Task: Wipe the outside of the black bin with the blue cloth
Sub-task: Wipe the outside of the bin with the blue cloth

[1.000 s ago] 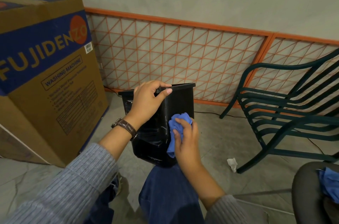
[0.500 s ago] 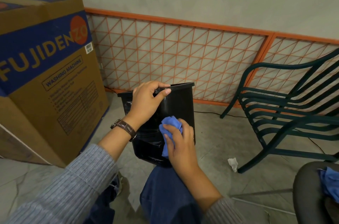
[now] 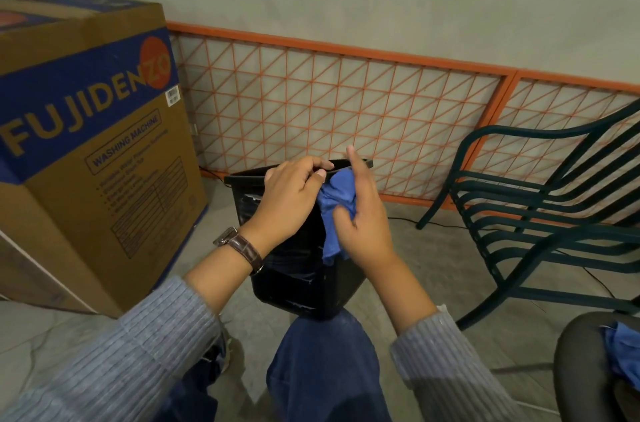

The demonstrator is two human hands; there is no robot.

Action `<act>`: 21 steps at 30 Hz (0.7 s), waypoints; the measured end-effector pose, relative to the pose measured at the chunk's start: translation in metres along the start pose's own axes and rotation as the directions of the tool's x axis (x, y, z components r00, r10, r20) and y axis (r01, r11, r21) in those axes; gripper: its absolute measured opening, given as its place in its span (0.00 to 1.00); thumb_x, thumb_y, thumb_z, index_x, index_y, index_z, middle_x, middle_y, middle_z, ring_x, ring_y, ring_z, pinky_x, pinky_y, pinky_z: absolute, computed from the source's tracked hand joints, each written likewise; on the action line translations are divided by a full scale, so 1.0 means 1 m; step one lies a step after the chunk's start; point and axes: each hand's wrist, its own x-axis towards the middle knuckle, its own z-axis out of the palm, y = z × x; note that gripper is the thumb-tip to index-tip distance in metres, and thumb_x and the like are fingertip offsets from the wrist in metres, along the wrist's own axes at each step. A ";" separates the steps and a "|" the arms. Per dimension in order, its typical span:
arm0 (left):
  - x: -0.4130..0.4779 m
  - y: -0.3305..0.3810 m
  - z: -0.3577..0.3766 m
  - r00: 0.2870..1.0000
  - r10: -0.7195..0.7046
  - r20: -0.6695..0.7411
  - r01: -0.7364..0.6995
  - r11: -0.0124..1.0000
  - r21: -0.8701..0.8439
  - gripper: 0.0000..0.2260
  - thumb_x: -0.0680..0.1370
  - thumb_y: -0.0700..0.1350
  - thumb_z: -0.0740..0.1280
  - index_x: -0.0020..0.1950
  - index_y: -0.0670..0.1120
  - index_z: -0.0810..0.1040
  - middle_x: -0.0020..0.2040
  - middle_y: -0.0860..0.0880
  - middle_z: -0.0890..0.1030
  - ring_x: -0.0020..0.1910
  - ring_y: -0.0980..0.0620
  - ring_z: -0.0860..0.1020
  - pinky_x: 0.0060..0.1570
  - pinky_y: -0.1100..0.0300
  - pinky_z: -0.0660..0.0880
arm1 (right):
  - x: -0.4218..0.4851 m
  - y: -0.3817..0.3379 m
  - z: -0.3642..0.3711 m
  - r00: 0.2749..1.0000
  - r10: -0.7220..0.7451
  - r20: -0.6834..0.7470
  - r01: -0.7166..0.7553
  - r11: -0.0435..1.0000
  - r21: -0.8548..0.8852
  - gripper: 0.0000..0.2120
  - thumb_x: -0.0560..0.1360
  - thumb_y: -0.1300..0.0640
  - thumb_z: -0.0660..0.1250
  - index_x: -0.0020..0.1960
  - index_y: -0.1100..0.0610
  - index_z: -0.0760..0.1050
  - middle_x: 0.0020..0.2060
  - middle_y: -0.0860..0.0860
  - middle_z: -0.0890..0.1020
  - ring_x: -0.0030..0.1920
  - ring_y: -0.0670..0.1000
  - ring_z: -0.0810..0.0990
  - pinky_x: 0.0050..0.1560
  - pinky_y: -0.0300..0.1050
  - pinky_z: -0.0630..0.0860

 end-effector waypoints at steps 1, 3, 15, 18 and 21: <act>-0.002 0.002 -0.002 1.000 -0.024 0.003 0.024 0.999 -0.036 0.09 0.80 0.44 0.56 0.58 0.51 0.72 0.48 0.54 0.79 0.51 0.58 0.72 0.61 0.55 0.60 | 0.004 -0.001 -0.004 0.999 0.012 0.044 -0.012 1.000 0.007 0.34 0.69 0.56 0.55 0.75 0.49 0.54 0.62 0.54 0.75 0.53 0.39 0.76 0.53 0.33 0.71; -0.007 0.001 -0.007 0.999 -0.034 0.023 0.036 0.995 -0.088 0.09 0.80 0.43 0.57 0.58 0.52 0.68 0.42 0.57 0.76 0.47 0.62 0.71 0.63 0.53 0.62 | 0.007 0.000 -0.007 0.996 0.022 0.090 -0.024 1.000 0.014 0.31 0.69 0.55 0.55 0.73 0.49 0.60 0.57 0.49 0.77 0.50 0.40 0.77 0.50 0.35 0.72; 0.000 -0.070 -0.085 0.922 0.193 0.336 -0.261 0.950 0.171 0.17 0.77 0.62 0.52 0.58 0.59 0.74 0.51 0.63 0.76 0.52 0.65 0.72 0.52 0.61 0.71 | -0.010 0.014 -0.018 0.998 -0.041 0.057 0.028 0.976 0.217 0.22 0.69 0.71 0.56 0.58 0.51 0.65 0.61 0.48 0.71 0.64 0.44 0.70 0.64 0.34 0.64; 0.002 -0.073 -0.083 0.931 0.188 0.313 -0.257 0.947 0.194 0.16 0.76 0.64 0.53 0.58 0.63 0.72 0.52 0.62 0.76 0.53 0.63 0.72 0.56 0.55 0.69 | -0.008 0.015 -0.019 0.999 -0.014 0.038 0.005 0.970 0.241 0.17 0.69 0.64 0.56 0.56 0.53 0.65 0.59 0.52 0.72 0.64 0.48 0.71 0.65 0.38 0.65; 0.004 -0.062 -0.071 0.945 0.250 0.212 -0.277 0.955 0.109 0.13 0.75 0.61 0.57 0.57 0.65 0.74 0.49 0.60 0.79 0.50 0.61 0.74 0.54 0.54 0.69 | -0.007 0.018 -0.024 0.997 0.020 -0.072 0.001 0.962 0.273 0.15 0.69 0.61 0.56 0.55 0.54 0.65 0.56 0.57 0.74 0.61 0.52 0.73 0.64 0.44 0.68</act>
